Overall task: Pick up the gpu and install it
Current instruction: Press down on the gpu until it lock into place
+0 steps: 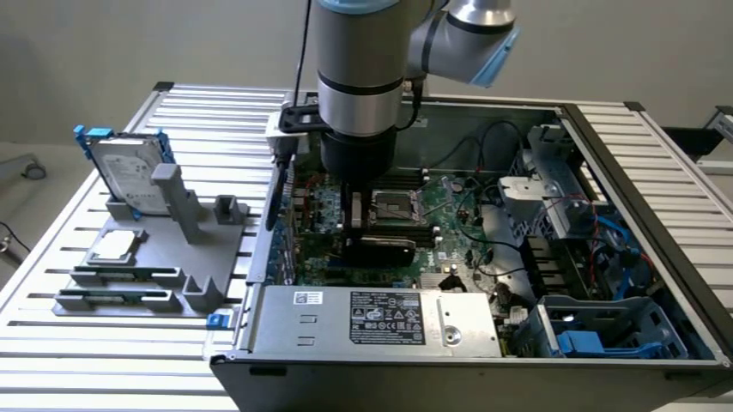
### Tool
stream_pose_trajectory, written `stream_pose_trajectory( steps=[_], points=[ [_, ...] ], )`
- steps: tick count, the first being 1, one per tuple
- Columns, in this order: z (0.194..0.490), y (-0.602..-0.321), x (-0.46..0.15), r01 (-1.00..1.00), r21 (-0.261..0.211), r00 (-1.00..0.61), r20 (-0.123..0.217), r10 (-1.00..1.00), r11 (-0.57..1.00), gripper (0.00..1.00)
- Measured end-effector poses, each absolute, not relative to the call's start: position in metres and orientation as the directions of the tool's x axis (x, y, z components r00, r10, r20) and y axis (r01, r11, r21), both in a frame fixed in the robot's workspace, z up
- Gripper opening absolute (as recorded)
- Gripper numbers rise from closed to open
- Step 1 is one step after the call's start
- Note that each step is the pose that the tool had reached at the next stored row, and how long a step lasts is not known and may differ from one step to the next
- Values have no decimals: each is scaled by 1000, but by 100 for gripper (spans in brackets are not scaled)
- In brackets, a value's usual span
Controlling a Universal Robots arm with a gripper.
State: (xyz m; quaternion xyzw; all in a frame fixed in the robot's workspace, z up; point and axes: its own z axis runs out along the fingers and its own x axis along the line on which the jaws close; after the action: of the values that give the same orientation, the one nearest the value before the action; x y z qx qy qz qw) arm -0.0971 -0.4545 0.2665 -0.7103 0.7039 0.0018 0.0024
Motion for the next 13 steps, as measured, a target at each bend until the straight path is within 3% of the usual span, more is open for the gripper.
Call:
stream_pose_trajectory(
  steps=[7,13],
  points=[
    [278,-455,-99,-1000,13,8,-10,-1000,-8,11],
    [279,-455,-104,-998,56,5,-19,-1000,-6,11]
  ],
)
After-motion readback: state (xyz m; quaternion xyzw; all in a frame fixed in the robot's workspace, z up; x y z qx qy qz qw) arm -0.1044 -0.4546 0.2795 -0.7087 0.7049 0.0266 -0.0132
